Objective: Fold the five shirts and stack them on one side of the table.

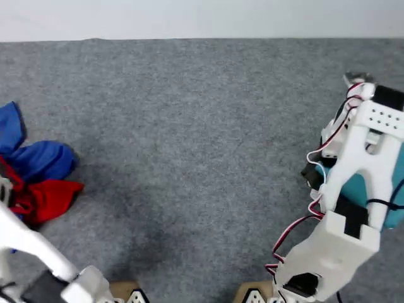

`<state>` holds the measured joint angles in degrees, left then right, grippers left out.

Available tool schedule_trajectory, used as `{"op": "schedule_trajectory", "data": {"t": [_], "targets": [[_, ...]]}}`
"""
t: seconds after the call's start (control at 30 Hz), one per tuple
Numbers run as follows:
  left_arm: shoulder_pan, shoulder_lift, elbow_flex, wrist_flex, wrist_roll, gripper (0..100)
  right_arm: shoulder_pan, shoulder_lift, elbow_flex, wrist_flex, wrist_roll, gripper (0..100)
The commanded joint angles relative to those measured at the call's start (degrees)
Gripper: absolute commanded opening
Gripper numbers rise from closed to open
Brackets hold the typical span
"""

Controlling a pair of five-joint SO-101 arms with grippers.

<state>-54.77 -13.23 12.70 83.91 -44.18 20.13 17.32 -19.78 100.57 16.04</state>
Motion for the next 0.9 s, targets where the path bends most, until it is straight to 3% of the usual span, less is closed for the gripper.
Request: {"op": "schedule_trajectory", "data": {"t": [0.0,0.33,0.6,0.87], "targets": [[-0.9,6.5,-10.9,3.0,-2.1,17,-0.6,-3.9,1.2,2.4,-0.6,1.0],[-0.7,23.9,-27.6,4.6,-2.4,17,-0.6,-3.9,6.0,2.4,-0.6,1.0],[-0.5,24.3,-39.5,6.8,-2.4,17,-0.6,-3.9,6.2,2.5,-0.6,1.0],[0.0,30.1,-40.2,6.8,-2.2,20,-0.7,-3.9,6.1,2.4,-3.3,1.0]]}}
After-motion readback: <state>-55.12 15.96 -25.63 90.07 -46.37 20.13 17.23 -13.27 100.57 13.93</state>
